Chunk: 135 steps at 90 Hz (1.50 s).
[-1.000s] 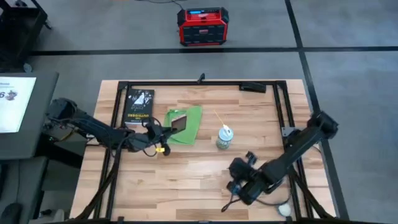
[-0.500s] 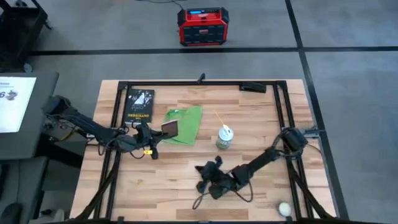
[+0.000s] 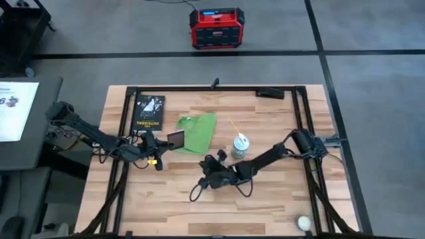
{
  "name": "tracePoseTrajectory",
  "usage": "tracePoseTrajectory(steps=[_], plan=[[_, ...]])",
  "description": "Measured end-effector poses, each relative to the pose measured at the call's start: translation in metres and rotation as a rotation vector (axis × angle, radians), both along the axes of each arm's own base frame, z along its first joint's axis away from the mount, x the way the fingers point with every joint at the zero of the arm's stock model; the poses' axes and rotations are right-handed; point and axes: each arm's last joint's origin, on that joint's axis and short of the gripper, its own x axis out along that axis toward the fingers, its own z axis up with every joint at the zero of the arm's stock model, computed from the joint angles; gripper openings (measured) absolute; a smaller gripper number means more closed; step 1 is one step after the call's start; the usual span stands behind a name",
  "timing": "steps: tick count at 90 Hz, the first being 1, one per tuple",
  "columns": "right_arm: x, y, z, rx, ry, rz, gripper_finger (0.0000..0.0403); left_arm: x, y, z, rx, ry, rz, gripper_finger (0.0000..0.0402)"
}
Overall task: Apply microfiber cloth
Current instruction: Wipe the pink cellphone with the green microfiber cloth
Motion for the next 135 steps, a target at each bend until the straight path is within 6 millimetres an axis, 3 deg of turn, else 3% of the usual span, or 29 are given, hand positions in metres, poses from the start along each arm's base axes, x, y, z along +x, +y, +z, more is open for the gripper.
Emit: tracePoseTrajectory(steps=[35, 43, 58, 79, 95, 109, 118, 135], plan=[[0.004, -0.033, -0.004, -0.108, 0.118, -0.011, 0.0183, -0.009, 0.015, 0.001, 0.094, 0.039, 0.155, 0.0006], [0.006, -0.042, -0.013, -0.114, 0.143, -0.031, 0.0204, -0.01, 0.021, -0.001, 0.103, 0.061, 0.196, 0.0006], [0.012, -0.053, -0.038, -0.15, 0.141, -0.058, 0.0223, -0.009, 0.027, -0.002, 0.109, 0.083, 0.247, 0.0006], [0.033, -0.078, -0.068, -0.255, -0.035, -0.035, 0.0221, -0.009, 0.029, -0.002, 0.101, 0.082, 0.256, 0.0006], [0.043, -0.112, -0.084, -0.317, -0.117, -0.094, 0.0195, -0.009, 0.029, -0.002, 0.083, 0.067, 0.26, 0.0006], [0.05, -0.133, -0.081, -0.266, -0.127, -0.061, 0.0092, -0.009, 0.029, -0.002, 0.078, 0.064, 0.261, 0.0006], [0.053, -0.136, -0.068, -0.288, -0.118, -0.011, 0.0017, -0.009, 0.03, -0.002, 0.078, 0.064, 0.271, 0.0006], [0.052, -0.121, -0.036, -0.358, -0.006, 0.072, 0.0003, -0.009, 0.034, -0.001, 0.081, 0.066, 0.303, 0.0006]])
